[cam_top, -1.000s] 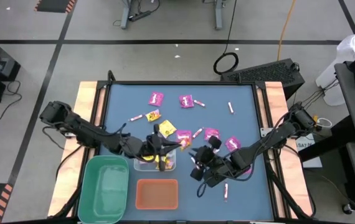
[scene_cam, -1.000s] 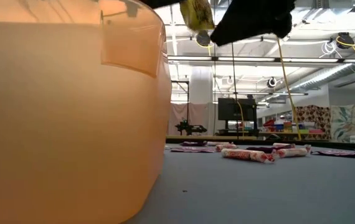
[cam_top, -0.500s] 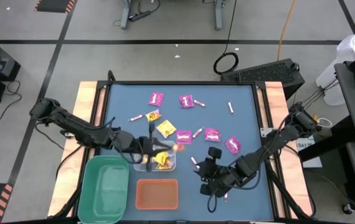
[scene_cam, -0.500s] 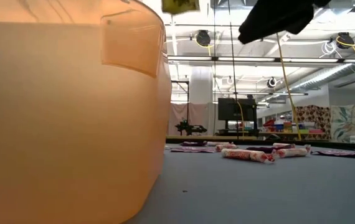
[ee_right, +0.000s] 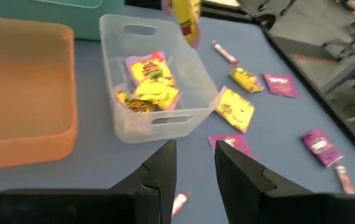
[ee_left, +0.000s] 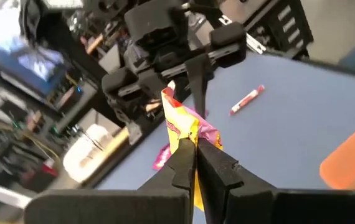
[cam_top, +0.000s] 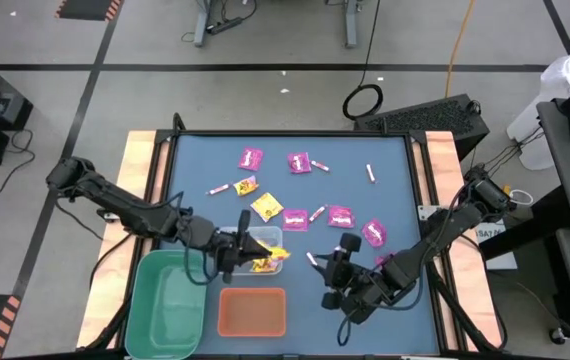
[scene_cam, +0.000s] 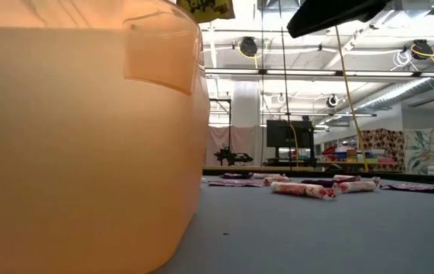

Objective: Sort candy
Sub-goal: Put the yellow candy into the transparent bin

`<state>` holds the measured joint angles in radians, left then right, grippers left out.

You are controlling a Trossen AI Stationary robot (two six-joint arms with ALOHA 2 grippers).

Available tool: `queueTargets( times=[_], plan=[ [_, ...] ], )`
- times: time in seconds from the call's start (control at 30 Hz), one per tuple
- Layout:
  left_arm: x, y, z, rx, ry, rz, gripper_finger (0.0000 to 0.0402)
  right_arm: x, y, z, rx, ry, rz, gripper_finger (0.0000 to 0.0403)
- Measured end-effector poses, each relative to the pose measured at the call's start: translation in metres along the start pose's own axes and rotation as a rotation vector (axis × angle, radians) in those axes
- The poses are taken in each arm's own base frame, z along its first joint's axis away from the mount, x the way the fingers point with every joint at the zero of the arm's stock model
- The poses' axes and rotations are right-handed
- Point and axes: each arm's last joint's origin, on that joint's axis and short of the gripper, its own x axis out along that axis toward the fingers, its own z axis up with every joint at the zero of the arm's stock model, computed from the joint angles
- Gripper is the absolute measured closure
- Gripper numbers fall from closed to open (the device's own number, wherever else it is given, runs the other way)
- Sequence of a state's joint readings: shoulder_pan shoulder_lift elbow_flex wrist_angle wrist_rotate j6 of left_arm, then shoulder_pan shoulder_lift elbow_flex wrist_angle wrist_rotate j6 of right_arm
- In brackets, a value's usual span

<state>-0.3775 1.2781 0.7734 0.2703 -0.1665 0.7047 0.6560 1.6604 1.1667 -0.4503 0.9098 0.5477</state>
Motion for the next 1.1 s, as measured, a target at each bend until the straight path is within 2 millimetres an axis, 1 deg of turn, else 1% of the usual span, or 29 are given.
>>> queueTargets(
  times=[0.27,0.33,0.43,0.53,0.63,0.77,0.87,0.93,1.0,1.1],
  plan=[
    [-0.0016,-0.0042,0.0034,0.242,0.069,0.065,0.0386,0.0003,-0.0004,-0.0001,-0.042,0.002,-0.002,0.0303],
    [-0.0020,-0.0052,0.0047,0.262,0.074,0.073,0.0386,0.0003,-0.0004,-0.0001,-0.042,0.002,-0.002,0.0303],
    [-0.0022,-0.0055,0.0055,0.228,0.071,0.078,0.0386,0.0003,-0.0004,-0.0001,-0.042,0.002,-0.002,0.0303],
    [-0.0021,-0.0052,0.0057,0.085,0.063,0.086,0.0386,0.0004,-0.0004,0.0000,-0.034,0.001,-0.003,0.0303],
    [-0.0021,-0.0046,0.0063,-0.105,0.049,0.098,0.0386,0.0004,-0.0003,0.0003,-0.026,-0.001,-0.003,0.0303],
    [-0.0021,-0.0051,0.0056,-0.396,0.045,0.105,0.0386,0.0004,0.0003,0.0013,-0.016,-0.009,0.001,0.0303],
    [-0.0021,-0.0057,0.0048,-0.681,0.039,0.107,0.0386,0.0004,0.0003,0.0013,-0.015,-0.009,0.001,0.0303],
    [-0.0021,-0.0069,0.0041,-0.831,0.040,0.091,0.0386,0.0004,0.0004,0.0015,-0.013,-0.011,0.001,0.0303],
    [-0.0019,-0.0084,0.0036,-0.906,0.042,0.059,0.0386,0.0004,0.0006,0.0019,-0.009,-0.014,0.002,0.0303],
    [-0.0020,-0.0094,0.0046,-0.944,0.032,0.020,0.0386,0.0004,0.0006,0.0019,0.012,-0.013,0.004,0.0303]
  ],
)
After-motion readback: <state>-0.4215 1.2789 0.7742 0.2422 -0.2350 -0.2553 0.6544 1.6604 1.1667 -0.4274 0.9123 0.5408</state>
